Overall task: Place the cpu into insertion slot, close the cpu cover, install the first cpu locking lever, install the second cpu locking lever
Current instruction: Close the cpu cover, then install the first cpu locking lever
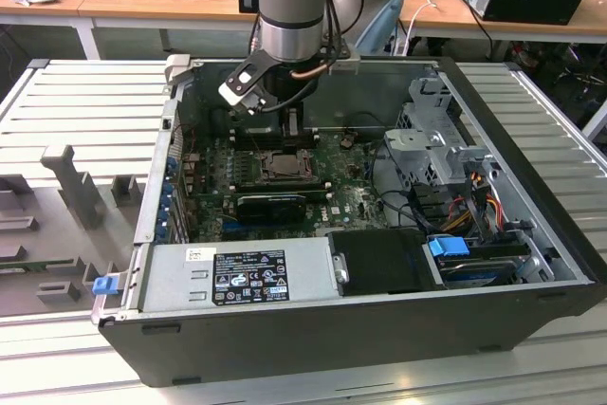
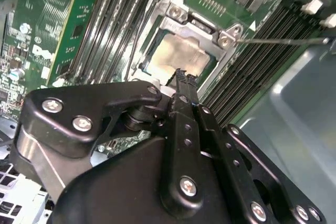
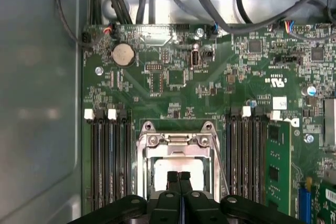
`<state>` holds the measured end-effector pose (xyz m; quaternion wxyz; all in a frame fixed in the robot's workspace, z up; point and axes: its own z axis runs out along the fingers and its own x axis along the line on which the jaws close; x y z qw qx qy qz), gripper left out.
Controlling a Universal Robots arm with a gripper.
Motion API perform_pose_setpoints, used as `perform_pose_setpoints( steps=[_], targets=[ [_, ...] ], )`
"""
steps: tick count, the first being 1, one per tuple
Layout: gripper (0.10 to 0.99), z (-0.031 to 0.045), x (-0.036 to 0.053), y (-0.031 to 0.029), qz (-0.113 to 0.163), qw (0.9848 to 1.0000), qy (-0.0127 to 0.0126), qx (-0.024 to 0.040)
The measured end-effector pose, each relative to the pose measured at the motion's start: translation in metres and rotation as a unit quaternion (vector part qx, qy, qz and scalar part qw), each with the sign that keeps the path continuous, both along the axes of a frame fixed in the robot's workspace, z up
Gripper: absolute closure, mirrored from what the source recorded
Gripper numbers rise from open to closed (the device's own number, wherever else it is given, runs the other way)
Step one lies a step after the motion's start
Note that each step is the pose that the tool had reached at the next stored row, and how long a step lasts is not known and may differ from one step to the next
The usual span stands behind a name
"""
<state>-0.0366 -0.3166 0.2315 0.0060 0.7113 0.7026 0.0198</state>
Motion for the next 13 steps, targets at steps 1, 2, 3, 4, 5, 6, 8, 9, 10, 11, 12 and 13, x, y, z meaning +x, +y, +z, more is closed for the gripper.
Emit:
perform_pose_setpoints(
  steps=[1, 2, 3, 4, 5, 6, 8, 9, 10, 11, 12, 13],
  targets=[
    [0.98, 0.0, -0.0013, 0.0, 0.0, 1.0, 0.0, 0.0],
    [0.98, 0.0, -0.0023, 0.0, 0.0, 1.0, 0.0, 0.0],
    [0.98, 0.0, -0.0039, 0.0, 0.0, 1.0, 0.0, 0.0],
    [0.98, 0.0, -0.0054, 0.0, 0.0, 1.0, 0.0, 0.0],
    [0.98, 0.0, -0.0069, 0.0, 0.0, 1.0, 0.0, 0.0],
    [0.98, 0.0, -0.0079, 0.0, 0.0, 1.0, 0.0, 0.0],
    [0.98, 0.0, -0.0107, 0.0, 0.0, 1.0, 0.0, 0.0],
    [0.98, 0.0001, -0.011, 0.0, 0.0, 1.0, 0.0001, 0.0],
    [0.98, 0.0018, -0.0111, 0.0, 0.0, 1.0, 0.0, -0.0001],
    [0.98, 0.0047, -0.0111, 0.0, 0.0, 1.0, 0.0, 0.0],
    [0.98, 0.008, -0.0111, 0.0, 0.0, 1.0, 0.0, 0.0],
    [0.98, 0.0106, -0.0111, 0.0, 0.0, 1.0, 0.0, -0.0001]
  ],
)
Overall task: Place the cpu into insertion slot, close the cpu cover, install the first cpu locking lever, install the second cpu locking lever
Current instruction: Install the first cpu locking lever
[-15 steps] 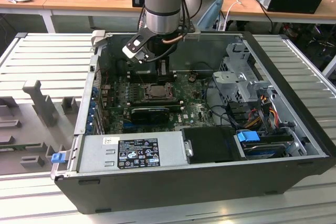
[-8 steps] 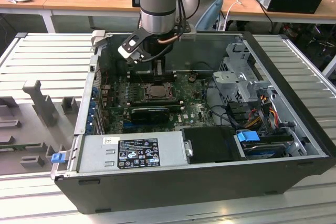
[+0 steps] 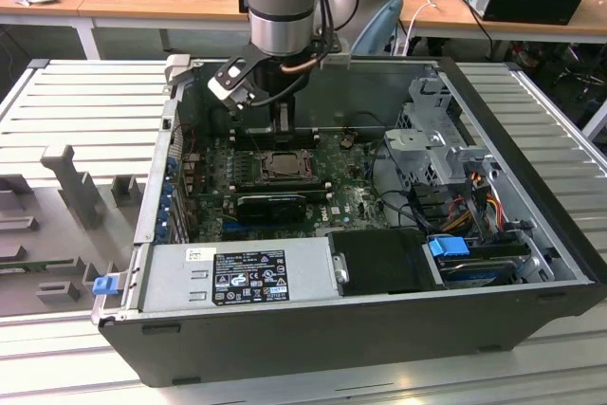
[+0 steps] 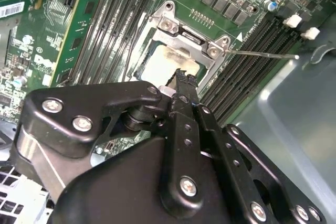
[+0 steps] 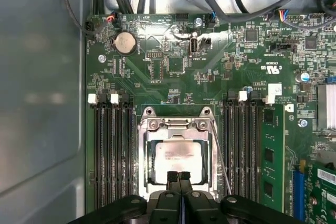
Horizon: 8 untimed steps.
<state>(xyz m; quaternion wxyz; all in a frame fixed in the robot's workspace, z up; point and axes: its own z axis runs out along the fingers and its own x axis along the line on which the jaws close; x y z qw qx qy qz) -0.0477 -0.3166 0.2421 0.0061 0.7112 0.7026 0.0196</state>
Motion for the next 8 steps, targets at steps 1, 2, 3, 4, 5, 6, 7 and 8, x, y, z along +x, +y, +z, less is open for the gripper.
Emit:
perform_pose_setpoints(
  steps=[1, 2, 3, 4, 5, 6, 7, 8],
  targets=[
    [0.98, 0.002, 0.0, 0.0, 0.0, 1.0, 0.0, -0.0001],
    [0.98, 0.0037, 0.0, 0.0, 0.0, 1.0, 0.0, -0.0001],
    [0.98, 0.0067, 0.0, 0.0, 0.0, 1.0, 0.0, -0.0001],
    [0.98, 0.0116, 0.0, 0.0, 0.0, 1.0, 0.0, -0.0002],
    [0.98, 0.0146, 0.0, 0.0, 0.0, 1.0, 0.0, -0.0002],
    [0.98, 0.0171, 0.0, 0.0, 0.0, 1.0, 0.0, -0.0002],
    [0.98, 0.0243, 0.0, 0.0, 0.0, 1.0, 0.0, -0.0002],
    [0.98, 0.0271, 0.0, 0.0, 0.0, 1.0, 0.0, -0.0002]
  ],
)
